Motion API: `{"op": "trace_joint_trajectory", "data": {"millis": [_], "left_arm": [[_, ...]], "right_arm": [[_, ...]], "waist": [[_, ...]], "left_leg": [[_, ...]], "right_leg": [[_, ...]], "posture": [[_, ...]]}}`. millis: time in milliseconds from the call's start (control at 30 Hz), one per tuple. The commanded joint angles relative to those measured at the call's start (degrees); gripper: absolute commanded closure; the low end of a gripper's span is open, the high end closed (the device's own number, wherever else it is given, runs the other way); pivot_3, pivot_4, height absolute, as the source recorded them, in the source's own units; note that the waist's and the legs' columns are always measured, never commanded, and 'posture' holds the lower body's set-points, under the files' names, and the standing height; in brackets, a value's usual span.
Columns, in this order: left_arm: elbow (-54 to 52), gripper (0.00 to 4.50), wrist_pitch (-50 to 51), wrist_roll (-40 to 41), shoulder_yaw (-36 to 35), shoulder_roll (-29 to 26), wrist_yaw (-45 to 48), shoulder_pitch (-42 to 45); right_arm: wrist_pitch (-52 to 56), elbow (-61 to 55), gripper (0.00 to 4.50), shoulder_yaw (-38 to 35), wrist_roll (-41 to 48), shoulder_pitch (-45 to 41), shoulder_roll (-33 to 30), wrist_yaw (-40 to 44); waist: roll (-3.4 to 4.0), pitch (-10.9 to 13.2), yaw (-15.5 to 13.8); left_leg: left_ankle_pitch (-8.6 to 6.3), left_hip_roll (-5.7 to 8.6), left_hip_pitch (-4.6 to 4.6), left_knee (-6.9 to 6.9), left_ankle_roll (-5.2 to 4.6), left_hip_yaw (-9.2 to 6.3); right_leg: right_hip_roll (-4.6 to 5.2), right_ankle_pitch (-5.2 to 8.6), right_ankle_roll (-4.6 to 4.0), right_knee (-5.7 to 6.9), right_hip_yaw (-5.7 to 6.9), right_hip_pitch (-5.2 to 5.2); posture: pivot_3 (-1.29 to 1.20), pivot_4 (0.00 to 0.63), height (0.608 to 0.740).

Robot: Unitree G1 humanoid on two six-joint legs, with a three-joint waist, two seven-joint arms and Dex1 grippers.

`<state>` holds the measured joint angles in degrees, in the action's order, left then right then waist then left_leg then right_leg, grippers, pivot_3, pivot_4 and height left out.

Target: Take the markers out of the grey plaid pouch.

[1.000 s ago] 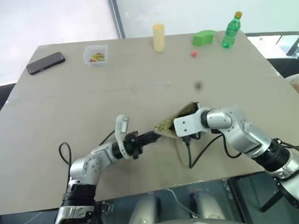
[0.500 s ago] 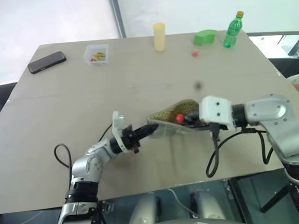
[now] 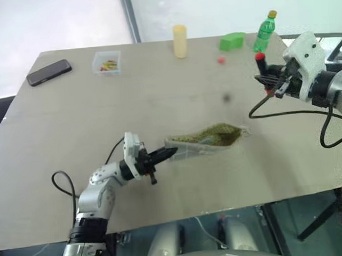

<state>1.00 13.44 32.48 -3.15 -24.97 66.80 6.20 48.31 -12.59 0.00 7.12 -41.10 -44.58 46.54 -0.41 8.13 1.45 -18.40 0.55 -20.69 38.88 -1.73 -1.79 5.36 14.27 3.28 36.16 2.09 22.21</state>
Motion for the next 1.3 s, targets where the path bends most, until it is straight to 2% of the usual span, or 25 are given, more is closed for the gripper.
{"op": "trace_joint_trajectory", "data": {"millis": [33, 100, 167, 333, 400, 467, 500, 600, 633, 733, 900, 1000, 1100, 1200, 1300], "left_arm": [[-3.0, 4.50, -0.2, -0.4, -0.1, -0.9, -0.6, -2.1], [-3.6, 4.50, -0.2, -0.3, -0.1, -0.9, -1.1, -2.8], [-3.7, 4.50, -0.5, -0.3, -0.1, -0.8, -1.3, -3.2], [-3.2, 4.50, -0.8, -0.2, 0.0, -0.8, -1.1, -3.7], [-1.8, 4.50, -1.7, -0.5, -0.1, -0.7, -0.4, -3.8], [-0.8, 4.50, -2.4, -0.5, -0.2, -0.5, -0.1, -4.0], [-0.7, 4.50, -2.6, -0.4, -0.2, -0.4, 0.0, -4.1], [1.7, 4.50, -4.7, -0.6, -0.6, -0.4, 1.3, -4.8], [2.8, 4.50, -5.5, -0.6, -0.8, -0.4, 1.9, -5.0], [5.3, 4.50, -6.8, 0.0, -1.7, -0.5, 3.2, -5.0], [8.8, 4.50, -3.9, 4.2, -3.7, -1.0, 6.4, -3.4], [9.2, 4.50, 0.3, 6.6, -3.9, -2.0, 8.6, -2.1], [6.5, 4.50, 4.9, 8.5, -3.4, -3.3, 9.7, -0.8], [4.2, 4.50, 8.3, 9.8, -3.3, -4.0, 9.6, 0.3], [0.7, 4.50, 12.4, 11.5, -3.3, -4.2, 8.5, 1.8]], "right_arm": [[1.5, 10.5, 4.09, 7.5, -4.2, -2.0, 1.8, -2.5], [6.0, 17.7, 4.09, 6.0, -1.4, -4.2, 6.9, -3.9], [5.9, 25.8, 4.09, 4.5, -0.8, -6.6, 10.2, -5.6], [2.0, 38.8, 4.09, 7.9, -2.5, -9.6, 11.5, -3.4], [-0.9, 43.6, 3.06, 10.4, -4.3, -10.2, 11.6, -2.5], [-3.1, 46.5, 2.28, 11.4, -5.1, -10.7, 11.9, -2.2], [-3.8, 47.5, 1.69, 11.5, -5.3, -10.9, 12.0, -2.2], [-5.2, 45.5, 0.29, 10.8, -5.6, -10.4, 11.5, -2.4], [-5.1, 43.5, 0.05, 9.9, -5.3, -10.0, 11.2, -2.7], [-4.0, 34.2, 0.05, 6.1, -3.2, -8.2, 9.8, -3.5], [5.7, 0.9, 0.05, -4.3, 8.4, 0.3, 2.3, 2.5], [12.9, -12.5, 0.05, -10.8, 15.6, 4.1, -2.2, 4.6], [21.8, -22.3, 0.82, -16.3, 23.7, 5.6, -3.8, 4.3], [26.6, -27.7, 2.27, -17.4, 28.5, 6.3, -3.2, 2.3], [28.9, -31.6, 3.74, -13.7, 30.8, 7.9, 2.3, -2.9]], "waist": [[0.01, 0.0, 0.2], [0.00, 0.0, 0.3], [0.01, 0.0, 0.6], [0.01, 0.0, 0.3], [-0.02, 0.0, 0.3], [0.01, 0.0, 0.2], [0.04, 0.0, 0.3], [0.02, 0.0, 0.6], [0.02, 0.0, 0.6], [0.05, 0.0, 0.6], [0.25, 0.1, 0.2], [0.25, 0.1, -0.6], [0.24, 0.0, -0.6], [0.21, 0.1, -0.7], [0.07, 0.0, -0.7]], "left_leg": [[0.00, -0.06, 0.01, 0.00, 0.00, -0.01], [0.00, -0.12, 0.01, 0.01, 0.00, -0.01], [0.01, -0.15, -0.03, 0.02, 0.00, 0.02], [0.00, -0.05, -0.26, 0.03, 0.00, 0.07], [0.00, 0.00, -0.26, 0.03, 0.00, 0.07], [0.00, 0.04, -0.27, 0.03, 0.00, 0.03], [0.00, 0.05, -0.27, 0.03, 0.00, 0.04], [0.00, 0.04, -0.21, 0.02, 0.00, 0.09], [0.01, 0.02, -0.18, 0.00, 0.00, 0.10], [0.00, -0.07, -0.19, 0.00, 0.00, 0.10], [0.00, -0.08, -0.36, -0.03, 0.00, 0.07], [0.00, -0.07, -0.34, -0.07, -0.01, -0.04], [-0.02, -0.09, -0.28, -0.11, -0.04, -0.05], [-0.07, -0.09, -0.22, -0.10, -0.13, -0.03], [-0.05, -0.08, -0.22, -0.09, -0.09, -0.06]], "right_leg": [[-0.01, 0.00, 0.00, 0.04, 0.00, 0.01], [-0.02, 0.00, 0.00, 0.11, -0.03, 0.05], [-0.03, 0.00, 0.00, 0.16, -0.09, 0.11], [0.03, 0.00, -0.01, 0.15, -0.18, 0.34], [0.04, 0.00, 0.00, 0.09, -0.19, 0.33], [0.03, 0.00, 0.00, 0.09, -0.14, 0.32], [0.03, 0.00, 0.00, 0.10, -0.15, 0.34], [0.00, 0.00, 0.00, 0.15, -0.20, 0.34], [-0.01, 0.00, 0.00, 0.17, -0.21, 0.35], [-0.04, 0.00, 0.00, 0.19, -0.20, 0.37], [0.02, 0.00, 0.00, 0.15, -0.20, 0.52], [-0.01, 0.00, 0.01, 0.11, -0.16, 0.50], [-0.04, 0.00, 0.01, 0.07, -0.17, 0.42], [-0.03, 0.00, 0.01, 0.10, -0.23, 0.38], [-0.03, 0.00, 0.01, 0.14, -0.22, 0.38]], "posture": [[0.00, 0.150, 0.740], [0.00, 0.150, 0.740], [0.00, 0.150, 0.740], [0.00, 0.150, 0.740], [0.00, 0.150, 0.740], [0.00, 0.150, 0.740], [0.00, 0.150, 0.740], [0.00, 0.150, 0.740], [0.00, 0.150, 0.740], [0.00, 0.150, 0.740], [0.00, 0.150, 0.740], [0.00, 0.150, 0.740], [0.00, 0.150, 0.740], [0.00, 0.150, 0.740], [0.00, 0.150, 0.740]]}}
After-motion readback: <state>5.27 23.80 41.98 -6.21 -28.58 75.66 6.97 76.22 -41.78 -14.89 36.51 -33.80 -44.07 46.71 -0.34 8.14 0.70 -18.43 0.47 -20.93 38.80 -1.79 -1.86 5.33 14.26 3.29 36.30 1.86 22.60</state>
